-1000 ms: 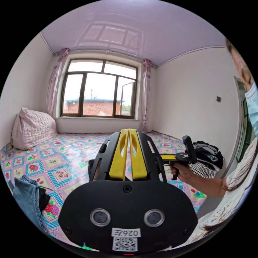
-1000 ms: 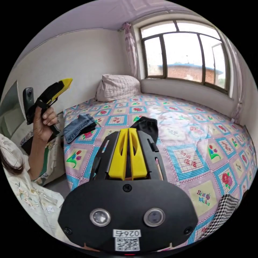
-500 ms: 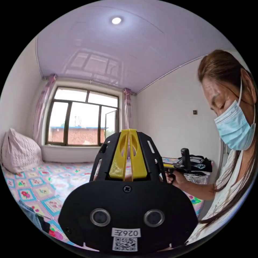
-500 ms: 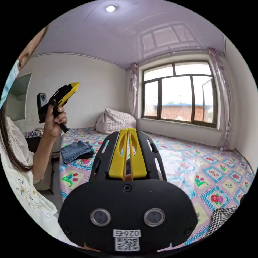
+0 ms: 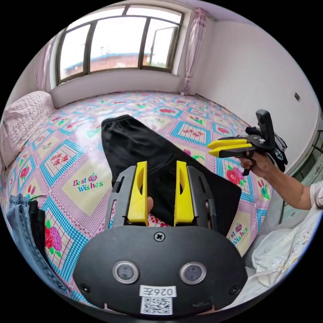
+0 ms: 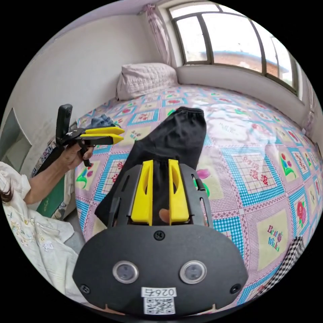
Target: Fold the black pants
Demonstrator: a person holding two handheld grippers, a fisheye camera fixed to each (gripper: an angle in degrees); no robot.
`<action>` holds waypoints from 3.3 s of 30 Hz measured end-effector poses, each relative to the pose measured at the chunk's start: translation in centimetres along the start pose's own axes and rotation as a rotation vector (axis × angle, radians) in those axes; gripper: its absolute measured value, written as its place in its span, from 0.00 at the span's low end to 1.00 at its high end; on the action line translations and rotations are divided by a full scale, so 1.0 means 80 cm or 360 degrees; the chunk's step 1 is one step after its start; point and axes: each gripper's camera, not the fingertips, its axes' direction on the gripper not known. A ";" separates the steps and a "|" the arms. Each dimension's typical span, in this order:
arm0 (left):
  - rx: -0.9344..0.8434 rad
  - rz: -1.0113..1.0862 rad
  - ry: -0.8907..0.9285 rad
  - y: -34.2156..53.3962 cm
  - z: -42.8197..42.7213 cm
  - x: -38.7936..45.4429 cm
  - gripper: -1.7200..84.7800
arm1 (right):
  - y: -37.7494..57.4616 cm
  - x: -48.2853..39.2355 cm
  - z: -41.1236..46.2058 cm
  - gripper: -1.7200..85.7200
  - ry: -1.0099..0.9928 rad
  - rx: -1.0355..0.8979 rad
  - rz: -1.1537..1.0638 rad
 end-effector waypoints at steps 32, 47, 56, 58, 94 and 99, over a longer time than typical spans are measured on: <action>-0.0444 0.0234 0.0058 -0.239 0.092 -0.155 0.12 | -0.241 0.154 0.199 0.09 -0.0110 -0.0289 -0.0208; -0.0200 -0.0101 0.0090 -0.223 0.029 -0.167 0.02 | -0.055 0.118 0.144 0.02 -0.0100 -0.0341 -0.0007; -0.0117 -0.0290 0.0165 -0.157 -0.076 -0.154 0.13 | 0.028 0.158 0.041 0.09 -0.0058 -0.0191 0.0353; -0.0166 -0.0437 0.0255 -0.118 -0.095 -0.153 0.15 | 0.065 0.164 0.021 0.10 -0.0096 -0.0164 0.0481; -0.0438 -0.0881 0.0901 0.007 -0.224 -0.015 0.08 | 0.319 0.198 -0.154 0.03 -0.0806 -0.0322 0.0672; -0.0419 -0.0821 0.1037 0.020 -0.285 0.026 0.08 | 0.362 0.195 -0.241 0.03 -0.1118 -0.0270 0.0696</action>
